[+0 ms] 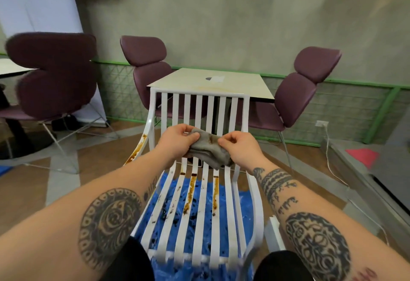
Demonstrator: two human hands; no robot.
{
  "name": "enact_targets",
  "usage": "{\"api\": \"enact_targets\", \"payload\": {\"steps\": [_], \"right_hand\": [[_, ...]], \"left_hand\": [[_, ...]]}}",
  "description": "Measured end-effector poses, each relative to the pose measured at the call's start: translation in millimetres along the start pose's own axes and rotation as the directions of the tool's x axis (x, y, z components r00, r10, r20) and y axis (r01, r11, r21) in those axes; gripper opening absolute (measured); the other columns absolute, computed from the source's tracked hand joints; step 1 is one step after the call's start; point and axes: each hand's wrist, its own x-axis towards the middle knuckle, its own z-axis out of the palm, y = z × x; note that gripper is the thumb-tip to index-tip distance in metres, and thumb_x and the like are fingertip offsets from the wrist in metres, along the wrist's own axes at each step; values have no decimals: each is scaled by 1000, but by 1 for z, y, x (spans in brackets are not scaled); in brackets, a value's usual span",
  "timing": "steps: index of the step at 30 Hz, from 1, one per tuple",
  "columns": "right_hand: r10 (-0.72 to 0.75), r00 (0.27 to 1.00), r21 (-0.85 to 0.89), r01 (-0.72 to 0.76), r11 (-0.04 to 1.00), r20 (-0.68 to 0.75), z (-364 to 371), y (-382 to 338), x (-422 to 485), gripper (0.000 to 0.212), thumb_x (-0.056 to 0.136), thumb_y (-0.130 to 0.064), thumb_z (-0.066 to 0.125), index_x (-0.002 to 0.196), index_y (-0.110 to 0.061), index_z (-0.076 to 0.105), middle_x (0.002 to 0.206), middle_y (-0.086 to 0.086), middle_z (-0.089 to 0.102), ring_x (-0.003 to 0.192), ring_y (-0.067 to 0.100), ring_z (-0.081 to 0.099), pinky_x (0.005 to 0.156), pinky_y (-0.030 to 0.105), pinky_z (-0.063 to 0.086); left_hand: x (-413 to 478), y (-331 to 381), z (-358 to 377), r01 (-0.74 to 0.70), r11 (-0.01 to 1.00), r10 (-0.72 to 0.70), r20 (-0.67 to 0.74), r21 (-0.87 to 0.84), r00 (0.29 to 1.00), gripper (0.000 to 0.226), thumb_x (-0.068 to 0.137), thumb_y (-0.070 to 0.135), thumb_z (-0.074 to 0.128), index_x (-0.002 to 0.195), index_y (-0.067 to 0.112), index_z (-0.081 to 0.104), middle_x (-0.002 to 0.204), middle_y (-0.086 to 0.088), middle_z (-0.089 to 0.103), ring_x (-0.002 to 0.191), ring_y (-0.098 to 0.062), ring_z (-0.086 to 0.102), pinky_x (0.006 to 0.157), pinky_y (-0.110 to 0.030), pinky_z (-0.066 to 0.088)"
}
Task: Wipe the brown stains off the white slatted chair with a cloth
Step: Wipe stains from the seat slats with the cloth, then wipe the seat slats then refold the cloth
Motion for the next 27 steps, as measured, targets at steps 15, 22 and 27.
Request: {"api": "enact_targets", "payload": {"steps": [15,22,27], "right_hand": [[-81,987,-18,84,996,139,78,83,-8,64,90,-47,69,148,-38,44,130,-17,52,117,-2,51,100,19,45],[16,999,-91,-12,996,46,121,151,19,44,103,-22,53,143,-40,49,119,-15,53,102,1,54,88,15,47],[354,933,41,-352,935,-69,151,198,78,21,104,-25,49,104,-26,70,100,-4,65,84,4,60,71,19,50]], "left_hand": [[36,-60,50,320,927,-328,-7,-193,945,20,88,16,76,90,8,58,94,-20,71,82,-34,73,66,-50,64],[90,-129,82,489,863,-478,106,-128,872,33,91,35,72,101,4,68,97,-16,74,86,-28,69,69,-38,51],[137,-185,98,624,770,-556,339,-133,759,31,99,48,57,116,24,67,104,1,78,107,-20,68,101,-48,46]]}}
